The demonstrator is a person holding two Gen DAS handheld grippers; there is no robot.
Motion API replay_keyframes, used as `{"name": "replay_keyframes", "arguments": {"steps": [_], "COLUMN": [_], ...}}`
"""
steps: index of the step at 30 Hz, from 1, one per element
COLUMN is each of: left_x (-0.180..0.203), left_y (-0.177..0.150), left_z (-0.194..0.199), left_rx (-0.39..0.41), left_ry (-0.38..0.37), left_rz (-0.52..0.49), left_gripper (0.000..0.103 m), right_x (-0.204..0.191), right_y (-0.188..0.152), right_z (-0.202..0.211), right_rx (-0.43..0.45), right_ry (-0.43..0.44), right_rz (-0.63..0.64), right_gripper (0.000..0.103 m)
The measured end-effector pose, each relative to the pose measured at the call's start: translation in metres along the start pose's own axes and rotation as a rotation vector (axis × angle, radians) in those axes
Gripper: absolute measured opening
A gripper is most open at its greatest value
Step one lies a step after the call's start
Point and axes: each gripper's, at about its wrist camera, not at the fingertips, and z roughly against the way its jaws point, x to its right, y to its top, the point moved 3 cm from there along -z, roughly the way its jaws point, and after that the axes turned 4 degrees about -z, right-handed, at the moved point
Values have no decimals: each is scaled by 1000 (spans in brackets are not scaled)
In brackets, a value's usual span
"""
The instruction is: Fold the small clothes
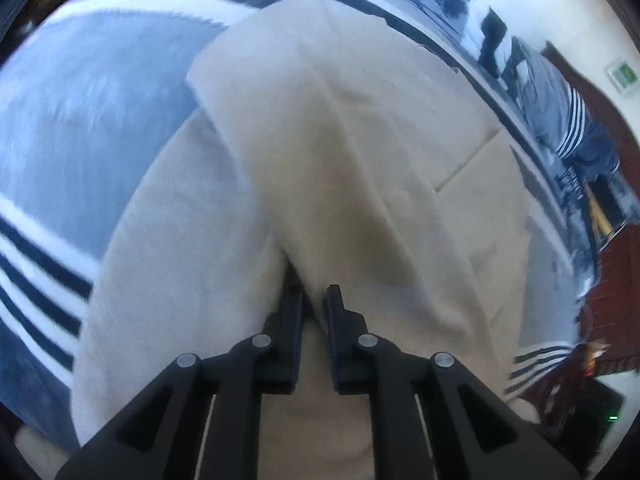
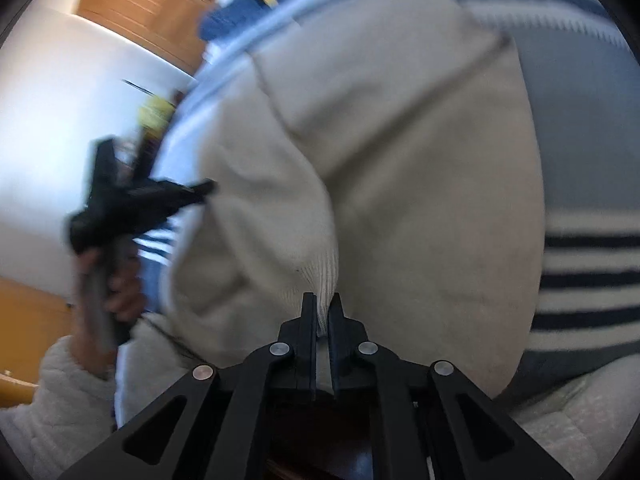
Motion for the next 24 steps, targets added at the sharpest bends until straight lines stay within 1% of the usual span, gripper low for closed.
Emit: {"name": "replay_keyframes", "arguments": {"steps": [1, 2, 3, 4, 5, 6, 8, 10, 12, 13, 14, 15, 16, 18, 20, 23, 24], "left_x": [0, 0, 1, 1, 1, 1, -8, -13, -14, -14, -13, -13, -12, -10, -6, -2, -2], "left_y": [-1, -1, -1, 2, 5, 10, 25, 43, 61, 70, 78, 87, 96, 114, 132, 174, 193], "left_z": [8, 17, 28, 41, 51, 59, 71, 77, 80, 79, 77, 73, 65, 56, 49, 32, 22], "left_rx": [18, 44, 75, 118, 147, 165, 190, 208, 221, 212, 205, 188, 169, 148, 149, 144, 134], "left_ry": [-16, -21, -9, 16, 38, 58, 86, 100, 123, 152, 153, 149, 145, 121, 138, 140, 151], "left_rz": [0, -12, -32, -59, -80, -92, -78, -57, -57, -54, -51, -42, -22, -22, -45, -54, -46], "left_gripper": [23, 30, 44, 46, 47, 47, 47, 47, 48, 49, 51, 57, 57, 57, 57, 57, 57], "right_x": [1, -3, -7, -11, -16, -17, -20, -11, -1, 2, 7, 12, 18, 30, 38, 48, 52], "right_y": [0, 4, 5, 8, 11, 14, 23, 39, 63, 73, 89, 103, 113, 140, 173, 219, 236], "right_z": [3, 12, 19, 29, 43, 52, 59, 64, 65, 65, 64, 63, 66, 67, 57, 44, 41], "right_rx": [9, 37, 62, 100, 154, 176, 192, 230, 250, 255, 260, 266, 273, 271, 248, 205, 192], "right_ry": [10, 31, 35, 26, 18, 25, 18, -8, -10, -14, -16, -21, -32, -29, -41, -63, -63], "right_rz": [-9, 2, 19, 39, 63, 88, 124, 108, 80, 68, 55, 45, 32, 14, 10, 26, 24], "right_gripper": [12, 34, 52, 80, 83, 83, 83, 83, 83, 83, 83, 83, 83, 83, 83, 78, 76]}}
